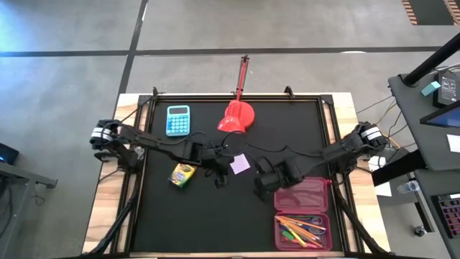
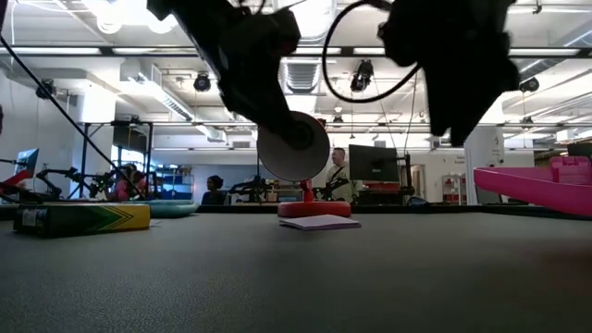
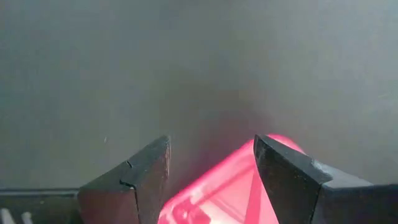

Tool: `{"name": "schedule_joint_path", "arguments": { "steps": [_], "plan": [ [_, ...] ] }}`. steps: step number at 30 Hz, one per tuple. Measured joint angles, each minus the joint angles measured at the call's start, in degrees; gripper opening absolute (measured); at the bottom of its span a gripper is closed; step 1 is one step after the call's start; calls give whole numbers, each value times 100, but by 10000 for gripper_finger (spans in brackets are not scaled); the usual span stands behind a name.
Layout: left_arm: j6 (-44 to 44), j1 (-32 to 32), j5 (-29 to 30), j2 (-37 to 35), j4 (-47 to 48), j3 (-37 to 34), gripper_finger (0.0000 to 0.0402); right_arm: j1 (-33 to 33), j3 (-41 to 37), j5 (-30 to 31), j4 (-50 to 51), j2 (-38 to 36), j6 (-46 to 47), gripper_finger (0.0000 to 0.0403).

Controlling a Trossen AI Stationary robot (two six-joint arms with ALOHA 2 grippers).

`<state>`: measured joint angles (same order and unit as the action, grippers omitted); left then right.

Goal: Pack school essentials
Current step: Put the violet sticky note into the pink supply box

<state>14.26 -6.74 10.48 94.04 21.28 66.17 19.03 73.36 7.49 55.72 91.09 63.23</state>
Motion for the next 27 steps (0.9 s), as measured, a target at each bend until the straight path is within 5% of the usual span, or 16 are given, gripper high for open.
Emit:
{"name": "schedule_joint_path", "arguments": {
  "steps": [15, 27],
  "plan": [
    [-879, 291, -129, 590, -659, -82, 155, -1024, -1514, -542, -2807, -292, -542, 222],
    [-563, 304, 339, 537, -3714, -1612, 155, -1268, -3345, -120, -4772, -1677, -745, 221]
  ]
}}
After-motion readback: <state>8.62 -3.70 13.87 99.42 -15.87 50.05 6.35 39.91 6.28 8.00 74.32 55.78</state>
